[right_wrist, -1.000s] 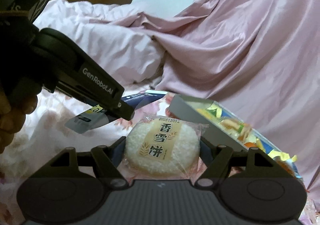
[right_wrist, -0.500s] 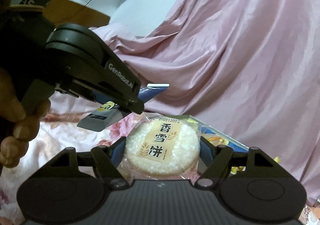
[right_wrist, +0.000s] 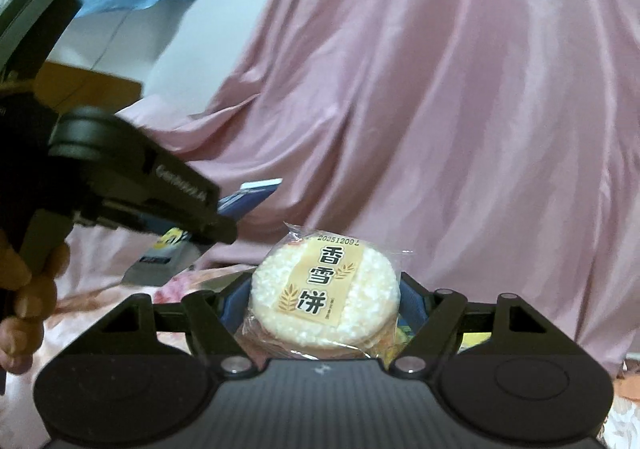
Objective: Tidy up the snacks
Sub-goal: 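Carry the blue stick with the left tool while the right tool carries the rice cake over the tray, then open the left tool over the tray while the right tool releases the rice cake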
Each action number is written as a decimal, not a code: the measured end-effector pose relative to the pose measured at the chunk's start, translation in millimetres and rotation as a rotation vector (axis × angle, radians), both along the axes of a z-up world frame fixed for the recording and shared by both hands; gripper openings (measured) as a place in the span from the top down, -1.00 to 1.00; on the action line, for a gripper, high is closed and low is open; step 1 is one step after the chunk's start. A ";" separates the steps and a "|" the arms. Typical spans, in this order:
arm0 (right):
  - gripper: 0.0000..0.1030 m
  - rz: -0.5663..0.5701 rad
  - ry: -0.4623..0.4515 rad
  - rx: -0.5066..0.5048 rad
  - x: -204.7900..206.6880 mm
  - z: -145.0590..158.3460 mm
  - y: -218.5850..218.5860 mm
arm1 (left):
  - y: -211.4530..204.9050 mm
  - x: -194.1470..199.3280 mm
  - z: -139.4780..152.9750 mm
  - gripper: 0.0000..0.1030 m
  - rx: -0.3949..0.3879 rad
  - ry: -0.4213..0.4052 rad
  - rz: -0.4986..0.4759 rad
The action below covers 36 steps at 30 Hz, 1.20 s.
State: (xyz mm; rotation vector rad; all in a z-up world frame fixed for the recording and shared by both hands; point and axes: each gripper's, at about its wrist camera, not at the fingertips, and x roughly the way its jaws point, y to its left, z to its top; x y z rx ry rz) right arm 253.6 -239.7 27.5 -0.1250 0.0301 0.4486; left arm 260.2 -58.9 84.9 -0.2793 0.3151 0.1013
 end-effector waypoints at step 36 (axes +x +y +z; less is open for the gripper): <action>-0.52 -0.207 0.216 0.190 131.2 -32.2 -55.9 | -66.1 145.5 -33.6 0.44 0.058 0.116 -0.190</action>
